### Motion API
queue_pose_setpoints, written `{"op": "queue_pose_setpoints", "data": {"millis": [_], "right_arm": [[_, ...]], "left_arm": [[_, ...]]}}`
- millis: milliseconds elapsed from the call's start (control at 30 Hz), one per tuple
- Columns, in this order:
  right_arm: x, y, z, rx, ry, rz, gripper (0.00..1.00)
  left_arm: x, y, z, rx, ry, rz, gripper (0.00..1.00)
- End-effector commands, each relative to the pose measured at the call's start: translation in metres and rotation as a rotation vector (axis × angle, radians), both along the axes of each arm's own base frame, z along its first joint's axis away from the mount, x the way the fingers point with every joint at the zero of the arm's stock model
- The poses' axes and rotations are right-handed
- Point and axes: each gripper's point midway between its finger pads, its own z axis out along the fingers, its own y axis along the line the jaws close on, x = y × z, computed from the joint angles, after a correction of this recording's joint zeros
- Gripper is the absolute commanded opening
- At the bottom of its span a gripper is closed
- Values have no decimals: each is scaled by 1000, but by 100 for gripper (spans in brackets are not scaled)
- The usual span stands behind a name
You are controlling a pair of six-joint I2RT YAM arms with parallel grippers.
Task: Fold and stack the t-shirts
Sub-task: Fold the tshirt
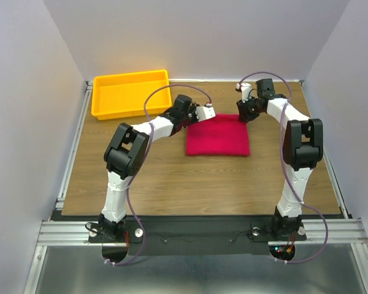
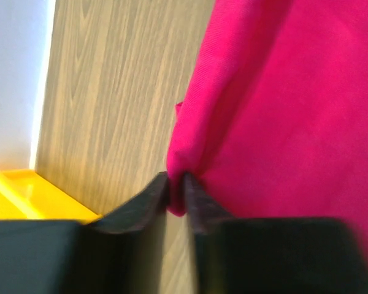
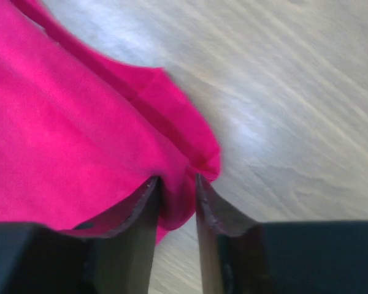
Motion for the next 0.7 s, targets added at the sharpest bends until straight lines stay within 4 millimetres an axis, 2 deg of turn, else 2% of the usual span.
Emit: {"op": "queue_pose_setpoints", "data": {"millis": [0,33,67,100,133,200,300,333,400,433,467,533,600,633,667], "right_arm": [[49,-21,42,3,-169,-218,42],[54,-23,48,5,-184,-250,43],[57,-26,51,4,-196,-276,45],[59,-29,59,19,-206,-335,47],[66,-38,64,-3,-235,-391,48],[70,-44,75,-14,-271,-425,48],[69,-47,80,-17,-291,-435,48],[69,-43,88,-2,-305,-419,47],[62,-38,88,20,-294,-395,42],[55,-21,97,75,-293,-313,42],[40,-8,90,105,-269,-215,33],[26,6,100,156,-273,-126,24],[17,17,96,198,-242,-80,18],[10,26,89,233,-198,-41,15],[8,27,82,243,-170,-37,5]], "left_arm": [[38,5,56,-117,-113,182,45],[43,8,61,-132,-119,218,57],[48,10,68,-160,-125,273,59],[55,11,84,-186,-152,301,63],[58,14,92,-196,-168,333,68],[62,14,113,-229,-198,350,68],[66,22,138,-271,-240,413,71],[66,29,151,-281,-263,444,71],[62,33,161,-308,-267,462,72],[59,34,163,-345,-244,471,72],[50,29,169,-392,-197,453,72],[38,27,175,-441,-135,439,72],[25,20,165,-451,-43,406,71],[15,8,163,-495,23,361,69],[8,2,154,-504,71,338,69]]}}
